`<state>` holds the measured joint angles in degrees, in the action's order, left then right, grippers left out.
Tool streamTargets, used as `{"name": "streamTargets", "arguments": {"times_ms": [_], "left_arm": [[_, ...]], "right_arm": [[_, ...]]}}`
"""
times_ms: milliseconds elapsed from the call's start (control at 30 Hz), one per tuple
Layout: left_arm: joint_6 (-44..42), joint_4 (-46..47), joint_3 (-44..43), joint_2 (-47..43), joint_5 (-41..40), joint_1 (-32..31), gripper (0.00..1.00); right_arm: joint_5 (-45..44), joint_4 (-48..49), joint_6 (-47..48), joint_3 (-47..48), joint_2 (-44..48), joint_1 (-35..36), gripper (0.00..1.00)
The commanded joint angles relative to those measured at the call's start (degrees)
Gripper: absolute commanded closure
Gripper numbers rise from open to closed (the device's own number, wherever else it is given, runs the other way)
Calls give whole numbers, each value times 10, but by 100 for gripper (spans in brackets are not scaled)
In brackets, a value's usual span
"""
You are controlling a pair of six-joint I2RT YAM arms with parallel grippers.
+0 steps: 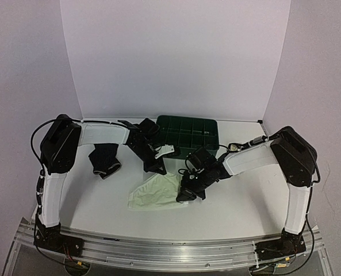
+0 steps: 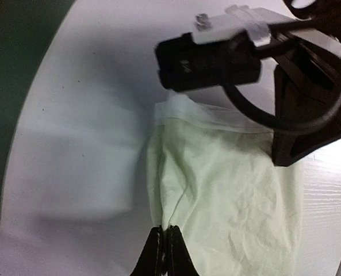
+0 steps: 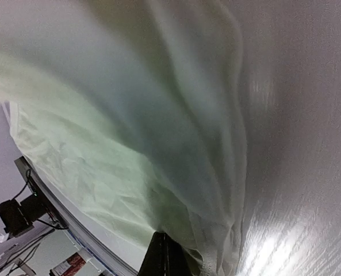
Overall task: Roll the underwear
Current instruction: Fold the underwear at the center of the board.
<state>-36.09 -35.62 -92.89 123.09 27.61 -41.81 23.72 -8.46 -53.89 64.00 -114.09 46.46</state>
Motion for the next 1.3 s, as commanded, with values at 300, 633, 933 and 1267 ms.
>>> {"name": "streamTargets", "arguments": {"times_ms": [300, 633, 933, 1267], "left_arm": [[-78, 97, 175, -160, 4, -63, 100], [-85, 143, 253, -158, -24, -88, 100], [-76, 199, 290, -152, -41, -95, 100], [-58, 214, 289, -155, -48, -94, 100]], "right_arm": [[-32, 60, -127, -50, -32, -29, 100], [-34, 61, -137, -24, -35, -33, 100], [-43, 9, -117, -7, 26, -33, 99], [-27, -131, -64, 11, 111, -44, 65]]}}
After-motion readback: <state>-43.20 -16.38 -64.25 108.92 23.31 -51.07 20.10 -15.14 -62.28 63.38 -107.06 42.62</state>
